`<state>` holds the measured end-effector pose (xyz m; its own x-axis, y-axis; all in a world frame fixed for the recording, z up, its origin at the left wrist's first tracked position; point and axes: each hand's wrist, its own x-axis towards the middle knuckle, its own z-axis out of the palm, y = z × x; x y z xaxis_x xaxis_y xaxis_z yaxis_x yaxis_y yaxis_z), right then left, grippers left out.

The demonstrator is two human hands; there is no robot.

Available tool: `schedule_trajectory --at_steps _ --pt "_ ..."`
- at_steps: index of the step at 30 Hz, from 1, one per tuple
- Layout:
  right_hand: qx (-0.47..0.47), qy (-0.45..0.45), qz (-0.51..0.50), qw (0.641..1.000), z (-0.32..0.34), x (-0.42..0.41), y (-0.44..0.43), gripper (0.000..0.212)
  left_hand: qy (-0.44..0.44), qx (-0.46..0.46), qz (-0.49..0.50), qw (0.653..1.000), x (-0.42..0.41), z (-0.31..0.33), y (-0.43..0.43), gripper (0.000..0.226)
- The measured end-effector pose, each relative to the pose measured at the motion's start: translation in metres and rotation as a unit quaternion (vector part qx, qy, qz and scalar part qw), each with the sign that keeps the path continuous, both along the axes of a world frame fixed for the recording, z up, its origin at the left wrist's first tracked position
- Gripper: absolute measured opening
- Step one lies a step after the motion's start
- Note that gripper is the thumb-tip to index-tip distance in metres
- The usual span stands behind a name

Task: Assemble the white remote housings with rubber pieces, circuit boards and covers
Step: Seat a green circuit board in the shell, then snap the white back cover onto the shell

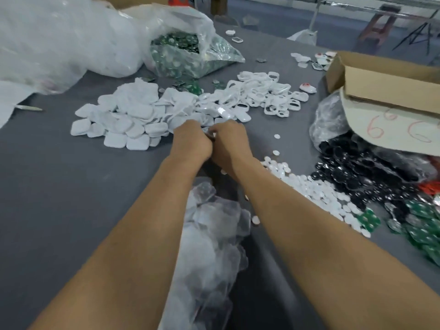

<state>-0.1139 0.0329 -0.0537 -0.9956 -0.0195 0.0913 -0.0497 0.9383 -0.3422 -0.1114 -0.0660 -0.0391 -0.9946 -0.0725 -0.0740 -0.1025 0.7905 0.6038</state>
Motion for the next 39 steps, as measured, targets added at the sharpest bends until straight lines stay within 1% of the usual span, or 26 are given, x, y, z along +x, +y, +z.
schedule_trajectory --at_steps 3,5,7,9,10,12,14,15,16,18,20,21,22,23,25,26,28,29,31,32,33,34,35,37,38,39 --pt "-0.062 0.034 -0.011 0.997 -0.010 -0.008 0.009 0.034 0.021 -0.005 -0.004 1.000 -0.015 -0.005 -0.003 0.022" --pt "-0.152 0.052 -0.030 0.987 -0.010 0.005 0.018 0.042 0.048 0.023 -0.004 0.999 -0.012 -0.003 -0.008 0.019" --pt "-0.238 0.049 -0.028 0.970 -0.001 0.028 0.029 0.037 0.062 0.124 -0.015 0.990 0.002 0.002 -0.013 0.013" --pt "-0.319 0.032 -0.007 0.947 0.014 0.061 0.040 0.019 0.049 0.249 -0.065 0.965 0.031 0.012 -0.016 0.011" --pt "-0.365 0.027 -0.001 0.931 0.021 0.080 0.045 0.011 0.035 0.300 -0.089 0.949 0.050 0.018 -0.017 0.013" --pt "-0.445 0.021 0.003 0.895 0.034 0.121 0.055 0.012 -0.017 0.403 -0.114 0.908 0.089 0.031 -0.016 0.010" --pt "-0.517 0.009 0.008 0.856 0.045 0.165 0.064 0.018 -0.104 0.516 -0.121 0.842 0.131 0.042 -0.012 0.004" --pt "-0.560 -0.006 0.011 0.828 0.049 0.187 0.069 0.019 -0.149 0.560 -0.123 0.805 0.151 0.045 -0.008 0.009" --pt "-0.597 -0.019 0.015 0.802 0.053 0.209 0.074 0.020 -0.186 0.591 -0.125 0.775 0.171 0.045 -0.003 0.012" --pt "-0.643 -0.033 0.016 0.765 0.059 0.252 0.087 0.023 -0.234 0.627 -0.130 0.732 0.212 0.045 0.009 0.012" --pt "-0.676 -0.043 0.002 0.735 0.061 0.292 0.099 0.025 -0.254 0.652 -0.139 0.700 0.249 0.044 0.021 0.011" --pt "-0.688 -0.047 -0.007 0.724 0.060 0.309 0.104 0.025 -0.253 0.656 -0.145 0.696 0.265 0.043 0.027 0.013" --pt "-0.689 -0.045 -0.017 0.724 0.059 0.325 0.108 0.025 -0.245 0.653 -0.154 0.700 0.280 0.041 0.032 0.016" --pt "-0.676 -0.035 -0.030 0.735 0.057 0.340 0.111 0.025 -0.232 0.642 -0.165 0.711 0.292 0.039 0.037 0.019" --pt "-0.625 -0.004 -0.048 0.780 0.054 0.365 0.117 0.025 -0.208 0.621 -0.174 0.736 0.313 0.035 0.046 0.025" --pt "-0.578 0.021 -0.048 0.814 0.054 0.377 0.121 0.025 -0.203 0.615 -0.172 0.742 0.321 0.032 0.049 0.026" --pt "-0.432 0.083 -0.025 0.898 0.053 0.397 0.129 0.030 -0.204 0.613 -0.164 0.745 0.334 0.025 0.056 0.025" --pt "-0.369 0.101 -0.005 0.924 0.051 0.405 0.133 0.035 -0.209 0.616 -0.164 0.741 0.340 0.022 0.059 0.024" --pt "-0.277 0.118 0.022 0.953 0.046 0.419 0.140 0.042 -0.221 0.610 -0.187 0.738 0.351 0.017 0.065 0.021" --pt "-0.234 0.125 0.023 0.964 0.044 0.423 0.144 0.041 -0.220 0.596 -0.204 0.745 0.355 0.014 0.068 0.022" --pt "-0.195 0.128 0.018 0.972 0.042 0.427 0.148 0.039 -0.208 0.575 -0.213 0.762 0.360 0.011 0.070 0.024" --pt "-0.165 0.127 0.009 0.978 0.040 0.430 0.154 0.037 -0.182 0.546 -0.207 0.791 0.364 0.006 0.073 0.024" --pt "-0.150 0.123 -0.009 0.981 0.037 0.432 0.160 0.035 -0.136 0.498 -0.188 0.835 0.368 -0.001 0.076 0.025" --pt "-0.151 0.104 -0.063 0.981 0.030 0.438 0.174 0.034 -0.010 0.343 -0.147 0.927 0.377 -0.011 0.081 0.040" --pt "-0.149 0.084 -0.084 0.982 0.026 0.440 0.181 0.035 0.042 0.259 -0.152 0.953 0.381 -0.015 0.085 0.051" --pt "-0.136 0.058 -0.095 0.984 0.021 0.443 0.185 0.036 0.077 0.184 -0.171 0.965 0.383 -0.019 0.090 0.062"
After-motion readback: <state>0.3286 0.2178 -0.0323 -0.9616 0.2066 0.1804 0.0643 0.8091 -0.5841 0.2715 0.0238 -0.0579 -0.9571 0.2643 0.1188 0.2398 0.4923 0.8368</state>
